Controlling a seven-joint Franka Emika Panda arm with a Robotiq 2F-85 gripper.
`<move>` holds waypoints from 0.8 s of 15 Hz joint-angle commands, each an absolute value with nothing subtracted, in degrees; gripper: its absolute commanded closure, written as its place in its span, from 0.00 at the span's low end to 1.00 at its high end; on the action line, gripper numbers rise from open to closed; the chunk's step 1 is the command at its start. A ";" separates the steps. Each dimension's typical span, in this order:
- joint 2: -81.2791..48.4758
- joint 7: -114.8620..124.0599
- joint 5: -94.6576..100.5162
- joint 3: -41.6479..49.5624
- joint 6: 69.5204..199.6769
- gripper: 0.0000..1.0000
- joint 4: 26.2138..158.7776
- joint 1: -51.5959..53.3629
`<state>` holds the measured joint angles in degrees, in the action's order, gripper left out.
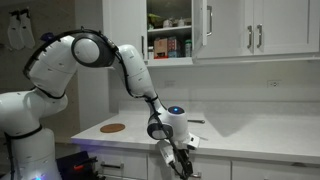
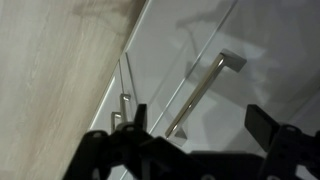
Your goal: Open the second drawer from the left
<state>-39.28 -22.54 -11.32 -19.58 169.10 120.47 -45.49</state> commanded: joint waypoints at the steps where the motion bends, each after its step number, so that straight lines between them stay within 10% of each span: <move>1: -41.94 -22.86 -10.58 -19.43 171.77 0.00 119.59 -45.04; 12: -52.65 -21.41 -1.69 -20.69 181.06 0.00 113.25 -47.31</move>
<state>-49.51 -22.25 -4.39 -19.28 178.38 116.10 -46.01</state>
